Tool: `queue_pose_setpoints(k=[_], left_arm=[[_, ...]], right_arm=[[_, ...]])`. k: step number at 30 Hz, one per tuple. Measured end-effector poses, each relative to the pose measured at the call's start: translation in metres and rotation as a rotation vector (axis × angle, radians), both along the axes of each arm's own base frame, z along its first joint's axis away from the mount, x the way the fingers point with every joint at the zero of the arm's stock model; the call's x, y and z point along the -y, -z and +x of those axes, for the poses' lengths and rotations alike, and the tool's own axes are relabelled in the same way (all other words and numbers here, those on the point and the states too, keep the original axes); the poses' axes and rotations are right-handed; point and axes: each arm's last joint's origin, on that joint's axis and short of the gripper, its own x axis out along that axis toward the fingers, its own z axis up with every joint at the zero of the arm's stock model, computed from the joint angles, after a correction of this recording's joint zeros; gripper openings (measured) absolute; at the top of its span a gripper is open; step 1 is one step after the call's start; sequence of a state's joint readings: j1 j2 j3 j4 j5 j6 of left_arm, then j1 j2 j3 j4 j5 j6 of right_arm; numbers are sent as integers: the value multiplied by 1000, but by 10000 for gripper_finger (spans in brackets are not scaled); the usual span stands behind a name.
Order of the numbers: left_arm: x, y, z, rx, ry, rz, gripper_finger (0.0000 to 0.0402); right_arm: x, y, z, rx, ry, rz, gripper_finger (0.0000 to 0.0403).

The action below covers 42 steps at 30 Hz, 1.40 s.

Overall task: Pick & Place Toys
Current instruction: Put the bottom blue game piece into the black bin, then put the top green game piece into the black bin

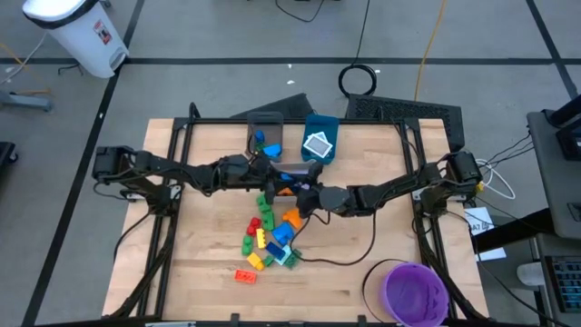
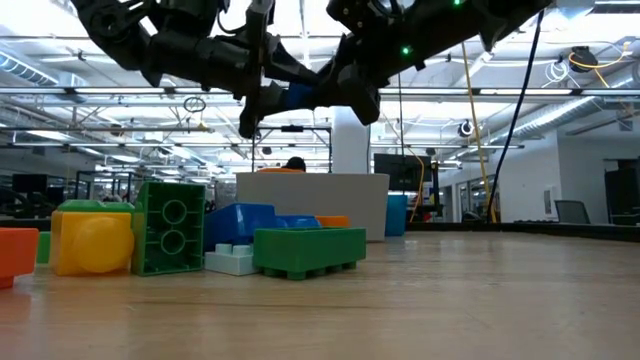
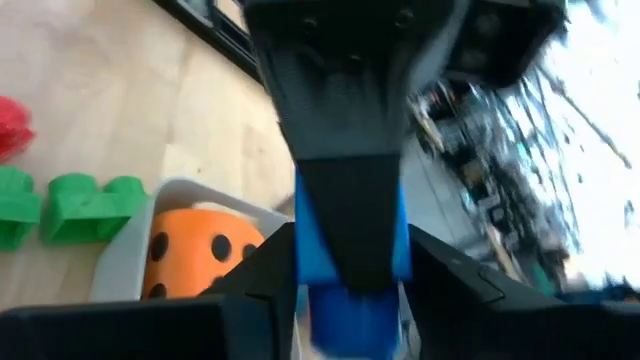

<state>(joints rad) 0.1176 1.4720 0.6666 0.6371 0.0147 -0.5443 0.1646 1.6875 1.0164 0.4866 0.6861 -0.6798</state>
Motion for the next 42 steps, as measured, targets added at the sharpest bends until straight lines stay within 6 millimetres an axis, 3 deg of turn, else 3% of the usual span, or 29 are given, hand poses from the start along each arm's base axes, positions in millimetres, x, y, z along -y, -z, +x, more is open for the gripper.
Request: queue_pose_setpoints(k=[5,9,12,16,25,29,34,42], left_arm=[[-28,-19,-20,-7,-123,62,143],[-48,-36,-40,-1,-233,104,138],[-65,-38,-51,-40,-359,120,139],[-88,-21,-57,-155,-510,93,145],[-124,24,-53,-285,-590,-7,154],[-128,25,-55,-288,-602,-9,198],[-129,23,-57,-271,-545,-33,275],[-127,23,-55,-268,-489,-44,347]], right_arm=[[2,0,-3,18,65,59,175],[1,-3,-9,-14,-22,168,195],[4,-10,-14,-16,-102,278,203],[10,-23,-19,11,-204,402,204],[23,-36,-35,-34,-284,569,199],[24,-50,-47,-18,-298,609,198],[23,-59,-74,29,-435,658,197],[34,-71,-139,266,-446,604,196]])
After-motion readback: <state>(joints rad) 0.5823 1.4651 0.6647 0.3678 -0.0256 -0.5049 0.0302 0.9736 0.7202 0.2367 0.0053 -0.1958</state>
